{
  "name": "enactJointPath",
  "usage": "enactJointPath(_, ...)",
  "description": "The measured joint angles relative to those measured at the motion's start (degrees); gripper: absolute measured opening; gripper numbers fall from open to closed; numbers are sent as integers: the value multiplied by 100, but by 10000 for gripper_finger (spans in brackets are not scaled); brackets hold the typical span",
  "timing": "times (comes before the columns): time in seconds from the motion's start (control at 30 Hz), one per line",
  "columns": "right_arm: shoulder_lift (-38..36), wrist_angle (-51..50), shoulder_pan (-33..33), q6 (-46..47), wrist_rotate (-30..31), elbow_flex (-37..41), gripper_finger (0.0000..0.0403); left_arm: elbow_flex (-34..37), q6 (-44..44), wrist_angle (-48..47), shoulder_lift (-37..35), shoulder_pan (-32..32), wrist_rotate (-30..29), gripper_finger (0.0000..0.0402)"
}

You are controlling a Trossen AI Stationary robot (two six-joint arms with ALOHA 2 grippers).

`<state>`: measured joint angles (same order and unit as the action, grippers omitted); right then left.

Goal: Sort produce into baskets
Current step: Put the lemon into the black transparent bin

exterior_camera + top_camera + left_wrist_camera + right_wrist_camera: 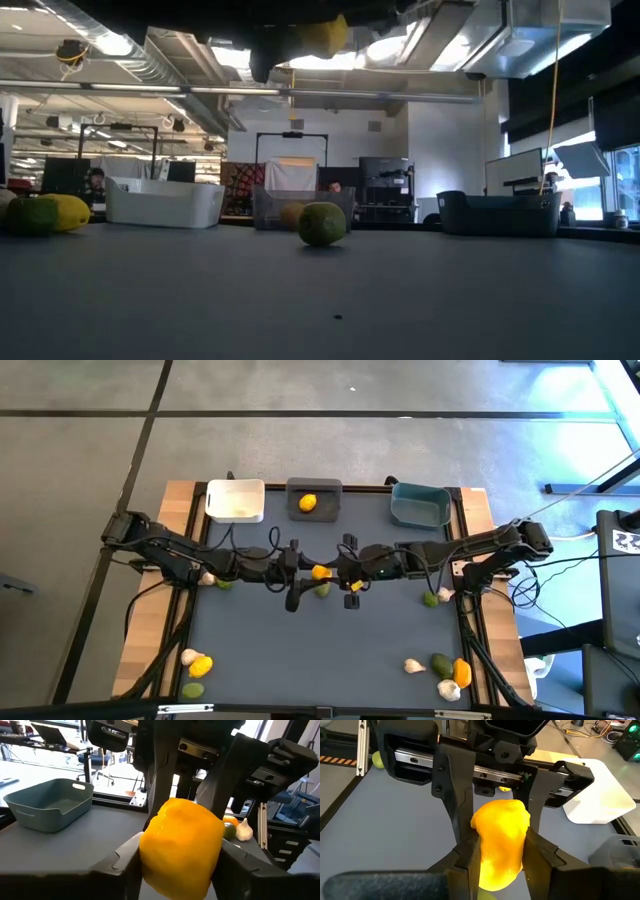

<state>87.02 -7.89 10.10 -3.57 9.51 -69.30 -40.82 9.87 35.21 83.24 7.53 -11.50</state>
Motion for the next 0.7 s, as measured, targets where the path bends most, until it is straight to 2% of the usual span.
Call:
enactJointPath(0.17, 0, 5, -1, 33, 44, 2, 124, 0, -91, -56, 1, -2, 8, 165)
enactJointPath(0.5, -220, -253, -8, 48, 143, 0, 227, -33, -138, -66, 9, -28, 13, 171)
enactJointPath(0.7, -519, -630, 17, 94, -46, -34, 243, 35, -159, -401, 62, -125, -56, 167)
